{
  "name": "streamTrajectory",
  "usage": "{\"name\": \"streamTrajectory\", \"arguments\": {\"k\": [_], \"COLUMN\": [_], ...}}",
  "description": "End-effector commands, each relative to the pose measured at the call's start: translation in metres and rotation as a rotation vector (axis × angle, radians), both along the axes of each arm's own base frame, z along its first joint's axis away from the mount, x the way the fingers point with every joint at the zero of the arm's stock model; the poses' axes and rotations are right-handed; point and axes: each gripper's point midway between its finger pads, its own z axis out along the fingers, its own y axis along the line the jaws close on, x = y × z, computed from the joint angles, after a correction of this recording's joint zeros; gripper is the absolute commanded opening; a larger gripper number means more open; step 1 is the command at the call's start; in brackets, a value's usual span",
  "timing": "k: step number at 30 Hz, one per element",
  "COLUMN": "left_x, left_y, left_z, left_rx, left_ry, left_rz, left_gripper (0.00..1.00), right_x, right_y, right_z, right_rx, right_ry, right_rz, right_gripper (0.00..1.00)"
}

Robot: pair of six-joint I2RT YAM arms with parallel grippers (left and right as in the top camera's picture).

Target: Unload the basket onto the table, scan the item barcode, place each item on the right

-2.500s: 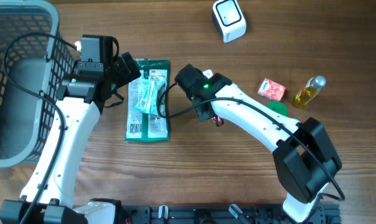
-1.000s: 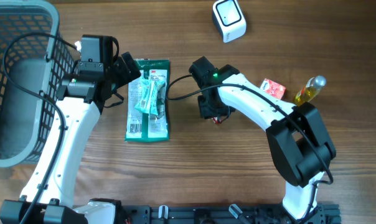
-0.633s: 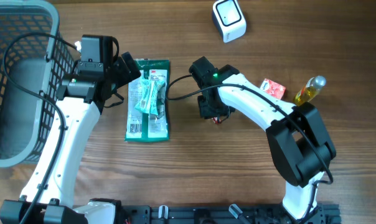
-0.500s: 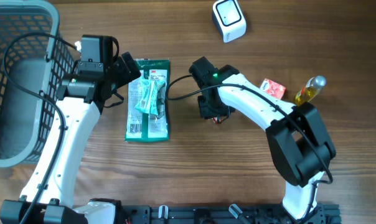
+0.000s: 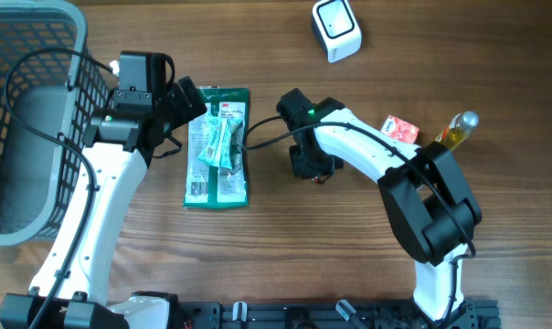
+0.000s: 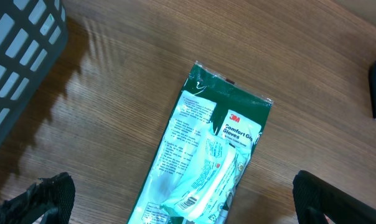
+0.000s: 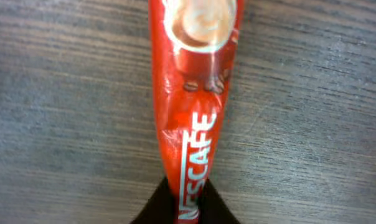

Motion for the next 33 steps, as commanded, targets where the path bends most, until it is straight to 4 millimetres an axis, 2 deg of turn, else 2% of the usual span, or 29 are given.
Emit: {"name": "streamTrajectory", "arguments": {"k": [1,3,5,6,7,9,11,12,15,20,23,25,26,29,31,33], "left_x": [0.002,0.002,0.002,0.002,0.002,0.002,0.002,0.002,0.002,0.002,0.003,0.015,0.016,0.023,0.022,0.015], "left_y": [0.002,0.002,0.002,0.002,0.002,0.002,0.002,0.002,0.002,0.002,0.001,-0.006,-0.017,-0.024,-0.039,-0.068], "left_z": [0.006,0.006,0.006,0.006,0.006,0.006,0.006,0.006,0.006,0.006,0.007,0.016,0.018,0.024,0.027,0.029], "left_rx": [0.004,0.004,0.004,0.004,0.004,0.004,0.004,0.004,0.004,0.004,-0.01,-0.055,-0.101,-0.137,-0.204,-0.335], "left_ry": [-0.016,-0.016,-0.016,-0.016,-0.016,-0.016,-0.016,-0.016,-0.016,-0.016,-0.023,-0.084,-0.088,-0.124,-0.124,-0.101], "left_rz": [0.006,0.007,0.007,0.007,0.007,0.006,0.007,0.007,0.006,0.007,0.012,0.006,-0.03,-0.057,-0.113,-0.222], "left_gripper": [1.0,1.0,1.0,1.0,1.0,1.0,1.0,1.0,1.0,1.0,1.0,1.0,1.0,1.0,1.0,1.0], "right_x": [0.003,0.009,0.01,0.006,0.003,-0.006,-0.022,-0.027,-0.034,-0.032,-0.035,-0.04,-0.044,-0.048,-0.048,-0.049], "right_y": [0.008,0.02,0.033,0.044,0.05,0.058,0.063,0.061,0.056,0.049,0.053,0.057,0.059,0.062,0.06,0.059], "right_z": [0.012,0.04,0.076,0.108,0.131,0.167,0.213,0.226,0.243,0.242,0.249,0.255,0.262,0.279,0.29,0.301], "right_rx": [0.031,0.108,0.236,0.362,0.454,0.605,0.795,0.849,0.95,0.993,1.043,1.093,1.14,1.25,1.319,1.389], "right_ry": [0.024,-0.026,-0.071,-0.101,-0.123,-0.155,-0.19,-0.201,-0.206,-0.196,-0.188,-0.174,-0.161,-0.146,-0.15,-0.145], "right_rz": [0.043,0.085,0.132,0.189,0.235,0.315,0.424,0.452,0.513,0.493,0.503,0.51,0.516,0.521,0.522,0.527], "right_gripper": [0.04,0.04,0.04,0.04,0.04,0.05,0.04,0.04,0.04,0.04,0.04,0.04,0.04,0.04,0.04,0.04]}}
